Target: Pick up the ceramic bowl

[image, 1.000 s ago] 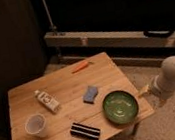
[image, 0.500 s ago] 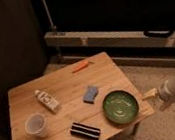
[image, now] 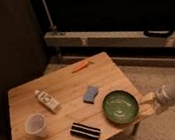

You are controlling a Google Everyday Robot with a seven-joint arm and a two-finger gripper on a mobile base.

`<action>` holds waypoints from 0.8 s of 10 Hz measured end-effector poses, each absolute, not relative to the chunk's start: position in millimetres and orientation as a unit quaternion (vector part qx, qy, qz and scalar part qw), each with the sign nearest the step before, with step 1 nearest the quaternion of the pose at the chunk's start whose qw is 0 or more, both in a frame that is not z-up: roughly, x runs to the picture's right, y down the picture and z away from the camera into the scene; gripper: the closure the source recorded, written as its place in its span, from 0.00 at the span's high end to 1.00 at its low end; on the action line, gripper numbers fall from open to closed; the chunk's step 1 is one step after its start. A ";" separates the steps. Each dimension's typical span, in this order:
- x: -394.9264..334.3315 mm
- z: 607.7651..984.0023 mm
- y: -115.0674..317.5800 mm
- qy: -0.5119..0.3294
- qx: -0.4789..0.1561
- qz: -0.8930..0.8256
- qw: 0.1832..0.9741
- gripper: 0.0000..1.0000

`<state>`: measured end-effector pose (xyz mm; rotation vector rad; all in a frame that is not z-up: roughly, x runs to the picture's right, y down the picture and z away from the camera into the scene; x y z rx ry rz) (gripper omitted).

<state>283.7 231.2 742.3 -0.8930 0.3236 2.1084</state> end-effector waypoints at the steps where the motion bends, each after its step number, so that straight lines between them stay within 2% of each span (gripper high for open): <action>1: 277.2 745.5 234.0 0.126 -0.365 0.829 0.406 0.65; 8: 234.9 758.0 249.9 0.123 -0.407 0.787 0.446 0.65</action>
